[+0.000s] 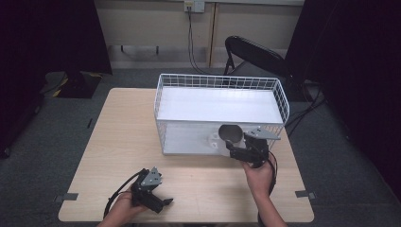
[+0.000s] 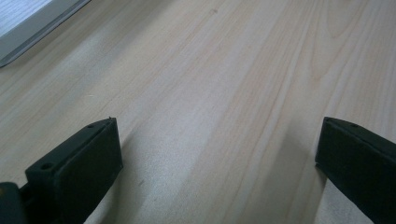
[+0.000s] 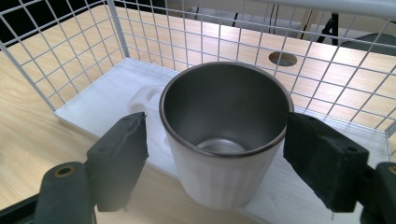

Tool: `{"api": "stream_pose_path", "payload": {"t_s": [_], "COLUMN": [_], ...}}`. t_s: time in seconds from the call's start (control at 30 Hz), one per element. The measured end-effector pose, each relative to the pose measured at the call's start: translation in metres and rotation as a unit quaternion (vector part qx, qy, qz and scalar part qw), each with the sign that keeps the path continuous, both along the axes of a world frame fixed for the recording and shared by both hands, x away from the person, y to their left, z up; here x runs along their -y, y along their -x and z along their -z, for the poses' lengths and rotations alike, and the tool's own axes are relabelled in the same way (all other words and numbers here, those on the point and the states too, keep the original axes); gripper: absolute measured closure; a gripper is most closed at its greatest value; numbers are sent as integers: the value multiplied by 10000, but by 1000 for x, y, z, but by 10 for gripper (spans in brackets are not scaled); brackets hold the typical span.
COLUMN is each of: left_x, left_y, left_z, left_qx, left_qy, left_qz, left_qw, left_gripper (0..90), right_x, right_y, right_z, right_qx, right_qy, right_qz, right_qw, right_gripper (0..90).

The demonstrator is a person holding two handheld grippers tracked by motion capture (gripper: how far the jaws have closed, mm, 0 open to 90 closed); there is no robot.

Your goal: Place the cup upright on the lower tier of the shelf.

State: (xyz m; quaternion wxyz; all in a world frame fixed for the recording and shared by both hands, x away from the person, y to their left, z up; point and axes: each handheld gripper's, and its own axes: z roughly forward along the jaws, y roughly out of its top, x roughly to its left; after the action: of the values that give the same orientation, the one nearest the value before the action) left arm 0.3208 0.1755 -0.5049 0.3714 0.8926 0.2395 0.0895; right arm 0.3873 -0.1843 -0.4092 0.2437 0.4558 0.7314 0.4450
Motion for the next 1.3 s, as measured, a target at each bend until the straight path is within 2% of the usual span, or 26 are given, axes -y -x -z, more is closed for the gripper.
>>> {"api": "stream_pose_path", "payload": {"t_s": [0.33,0.53,0.83,1.3], "left_x": [0,0,0,0], "left_y": [0,0,0,0], "left_z": [0,0,0,0], "left_qx": [2,-7,1,0], "left_qy": [-7,23,-3,5], "left_qz": [4,-14,3,-4], "left_qw": [10000,10000,10000,10000], "left_gripper": [0,0,0,0], "right_x": [-4,-4,-7,-8], "right_y": [2,0,-4,-5], "right_z": [10,18,27,28], "right_qx": [28,-108,-120,-24], "right_qy": [169,152,195,260], "right_qz": [65,115,211,303], "right_qw": [9998,9998,9995,9992], "right_gripper": [176,175,177,193]}}
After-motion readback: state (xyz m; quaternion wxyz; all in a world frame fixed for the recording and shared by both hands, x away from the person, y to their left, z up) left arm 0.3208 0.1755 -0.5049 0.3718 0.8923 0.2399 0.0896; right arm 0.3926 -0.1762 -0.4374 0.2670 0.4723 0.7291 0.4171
